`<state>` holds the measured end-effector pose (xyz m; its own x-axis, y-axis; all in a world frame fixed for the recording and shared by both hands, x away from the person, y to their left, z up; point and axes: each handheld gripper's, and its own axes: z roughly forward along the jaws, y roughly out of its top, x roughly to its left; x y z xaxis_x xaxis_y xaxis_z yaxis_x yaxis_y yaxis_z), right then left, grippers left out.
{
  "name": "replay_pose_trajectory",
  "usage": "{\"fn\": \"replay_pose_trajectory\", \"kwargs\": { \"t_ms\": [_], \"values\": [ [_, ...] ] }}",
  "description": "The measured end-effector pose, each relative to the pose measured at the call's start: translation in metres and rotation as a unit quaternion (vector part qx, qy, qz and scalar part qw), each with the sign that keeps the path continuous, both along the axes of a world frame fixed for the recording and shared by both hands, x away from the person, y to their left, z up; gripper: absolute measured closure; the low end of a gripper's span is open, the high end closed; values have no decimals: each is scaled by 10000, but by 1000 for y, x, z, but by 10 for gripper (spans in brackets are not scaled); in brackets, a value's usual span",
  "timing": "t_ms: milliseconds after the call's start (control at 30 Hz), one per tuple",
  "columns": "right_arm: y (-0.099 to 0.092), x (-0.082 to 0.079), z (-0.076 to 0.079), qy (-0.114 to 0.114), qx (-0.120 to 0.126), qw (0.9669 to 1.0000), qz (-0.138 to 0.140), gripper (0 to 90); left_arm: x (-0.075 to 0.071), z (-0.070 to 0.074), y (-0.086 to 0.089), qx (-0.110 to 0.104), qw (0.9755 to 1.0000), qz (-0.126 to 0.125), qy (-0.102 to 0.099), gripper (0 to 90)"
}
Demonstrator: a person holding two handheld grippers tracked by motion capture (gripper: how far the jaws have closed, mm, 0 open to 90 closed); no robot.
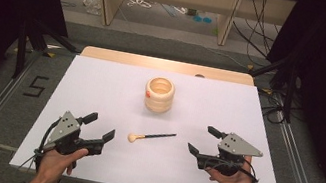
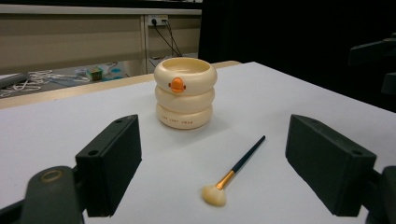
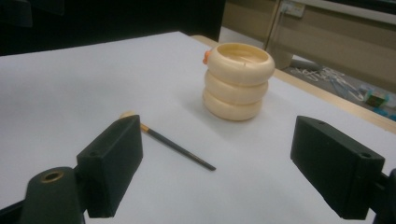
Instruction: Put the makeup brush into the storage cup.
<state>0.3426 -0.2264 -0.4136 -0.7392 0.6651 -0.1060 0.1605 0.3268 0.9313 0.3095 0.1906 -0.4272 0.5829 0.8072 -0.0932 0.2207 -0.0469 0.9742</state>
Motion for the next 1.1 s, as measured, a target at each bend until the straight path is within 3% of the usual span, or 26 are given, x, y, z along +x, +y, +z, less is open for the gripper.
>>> {"fn": "replay_pose_trajectory", "kwargs": {
  "t_ms": [267,467,700,833,1000,1100],
  "values": [
    [11,19,7,213,-319,9989,271,202,1,-1,1,4,10000,24,12,181],
    [20,32,11,391,-710,9949,608,237,0,-1,1,-19,10000,35,21,181],
    [33,43,12,495,-960,9905,846,245,0,0,1,-5,10000,38,9,181],
    [47,52,13,560,-1221,9849,1091,268,1,0,1,-9,10000,44,6,182],
    [64,62,12,751,-1590,9753,1337,278,0,0,2,-14,10000,54,6,182],
    [72,67,10,833,-1690,9720,1406,283,0,0,2,-8,10000,56,8,182]
  ]
}}
